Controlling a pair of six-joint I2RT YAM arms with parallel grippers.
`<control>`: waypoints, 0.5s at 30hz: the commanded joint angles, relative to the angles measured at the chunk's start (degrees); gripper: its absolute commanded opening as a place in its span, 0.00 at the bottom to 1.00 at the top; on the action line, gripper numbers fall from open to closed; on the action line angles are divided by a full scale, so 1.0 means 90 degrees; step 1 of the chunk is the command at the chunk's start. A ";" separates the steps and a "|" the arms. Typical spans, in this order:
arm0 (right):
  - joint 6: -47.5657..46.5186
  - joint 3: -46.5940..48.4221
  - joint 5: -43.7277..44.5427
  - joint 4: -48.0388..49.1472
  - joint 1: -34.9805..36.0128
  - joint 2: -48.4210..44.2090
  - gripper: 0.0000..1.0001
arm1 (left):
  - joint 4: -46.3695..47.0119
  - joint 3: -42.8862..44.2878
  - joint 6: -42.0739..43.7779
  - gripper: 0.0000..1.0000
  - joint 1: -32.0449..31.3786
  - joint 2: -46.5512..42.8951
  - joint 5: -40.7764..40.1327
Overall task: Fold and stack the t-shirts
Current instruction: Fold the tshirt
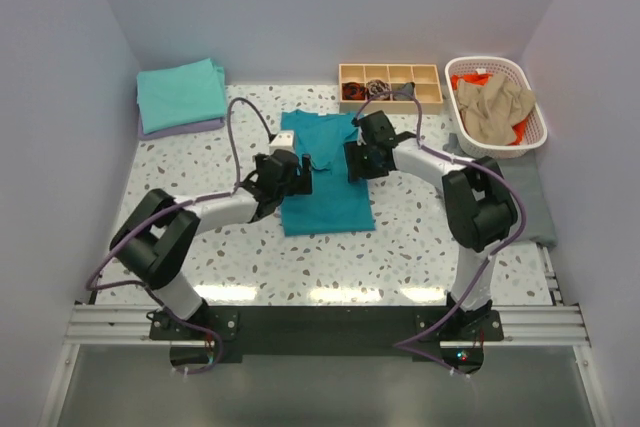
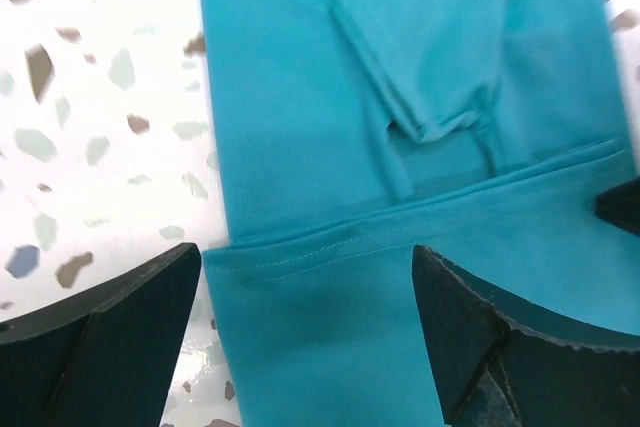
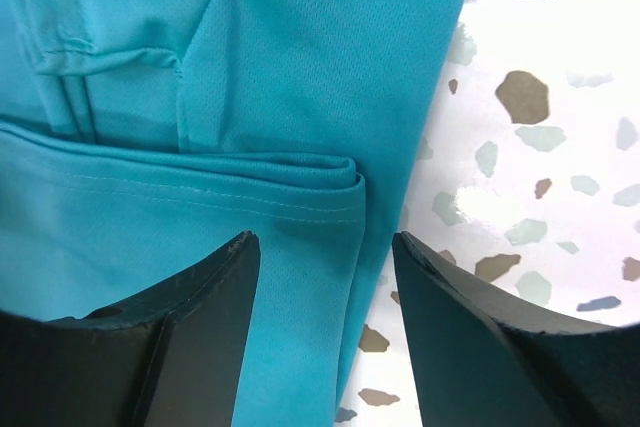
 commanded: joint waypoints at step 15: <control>0.0056 0.0019 -0.0710 0.0371 -0.0166 -0.0075 0.52 | -0.0118 -0.0447 0.0148 0.92 0.0053 -0.1569 -0.0512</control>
